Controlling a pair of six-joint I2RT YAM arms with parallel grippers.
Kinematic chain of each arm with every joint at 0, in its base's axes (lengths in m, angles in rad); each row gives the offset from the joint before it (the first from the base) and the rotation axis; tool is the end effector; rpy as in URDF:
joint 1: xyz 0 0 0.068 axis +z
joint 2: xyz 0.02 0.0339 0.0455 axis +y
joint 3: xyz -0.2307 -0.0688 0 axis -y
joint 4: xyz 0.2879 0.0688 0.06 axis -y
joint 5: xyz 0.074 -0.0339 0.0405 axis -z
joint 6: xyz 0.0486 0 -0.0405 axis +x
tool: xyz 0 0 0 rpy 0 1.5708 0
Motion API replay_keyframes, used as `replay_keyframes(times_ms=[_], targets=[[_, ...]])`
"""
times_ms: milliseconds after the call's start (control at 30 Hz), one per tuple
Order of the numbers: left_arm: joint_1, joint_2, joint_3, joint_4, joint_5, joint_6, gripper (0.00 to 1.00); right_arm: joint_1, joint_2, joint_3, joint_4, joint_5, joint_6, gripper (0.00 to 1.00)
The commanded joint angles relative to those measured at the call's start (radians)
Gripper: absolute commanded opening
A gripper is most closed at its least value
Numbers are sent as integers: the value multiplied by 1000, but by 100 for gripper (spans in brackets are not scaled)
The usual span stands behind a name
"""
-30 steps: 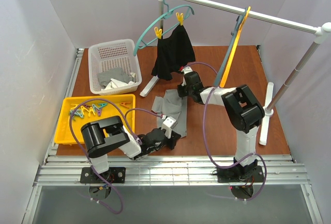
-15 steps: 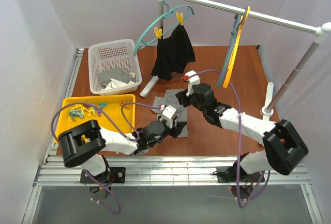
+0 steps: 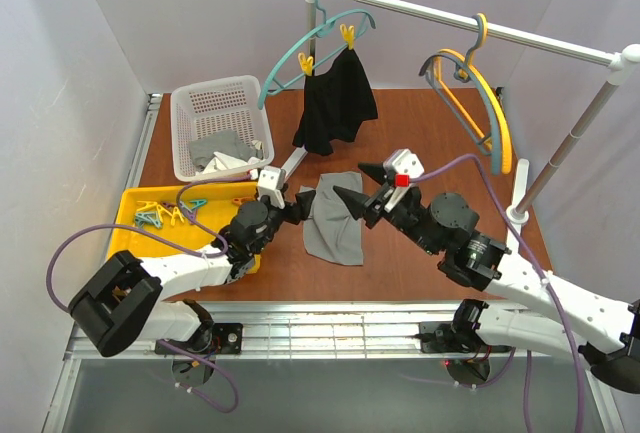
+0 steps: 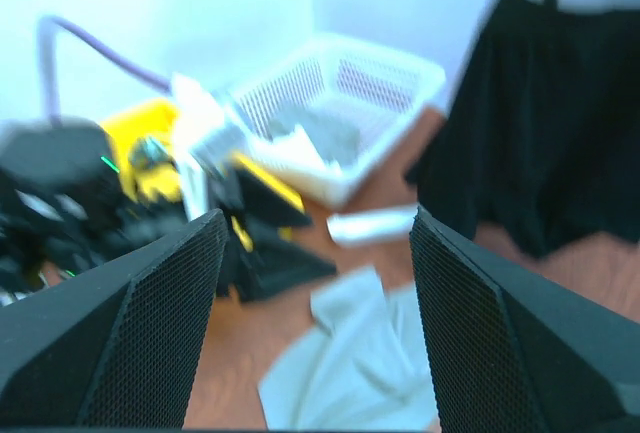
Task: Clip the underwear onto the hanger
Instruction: Flatten out the underwear at the center of the board.
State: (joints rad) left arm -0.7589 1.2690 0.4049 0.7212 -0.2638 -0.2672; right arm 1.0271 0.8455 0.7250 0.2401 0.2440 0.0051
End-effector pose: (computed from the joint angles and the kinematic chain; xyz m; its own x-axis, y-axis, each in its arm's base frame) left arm 0.2291 -0.1998 0.1366 -0.2256 -0.1373 -0.9645 0.4328 0.8728 -0.2255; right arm 0.1550 0.2338 0.3255 0.0581 0.1057 -0.9927 -0.7067 0.7067 0.0339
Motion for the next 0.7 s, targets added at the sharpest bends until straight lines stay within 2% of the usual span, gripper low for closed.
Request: replay_keyframes(times_ms=[0,167,333,533,567,667], targets=[[47,-7,41,-40,107,-1,79,37,68,158,-11,-57,-79,67],[84,-5,41,-66,149,-6,82,140,217,396,-93,-6,-151,66],[118,-33,22,-66,181,-20,83,208,343,542,-142,27,-206,66],[145,-66,5,-83,238,-44,84,260,392,723,-165,450,-361,66],[145,-69,3,-83,242,-49,84,260,392,734,-157,568,-381,66],[151,-85,2,-92,258,-53,84,260,377,763,-137,743,-444,66]])
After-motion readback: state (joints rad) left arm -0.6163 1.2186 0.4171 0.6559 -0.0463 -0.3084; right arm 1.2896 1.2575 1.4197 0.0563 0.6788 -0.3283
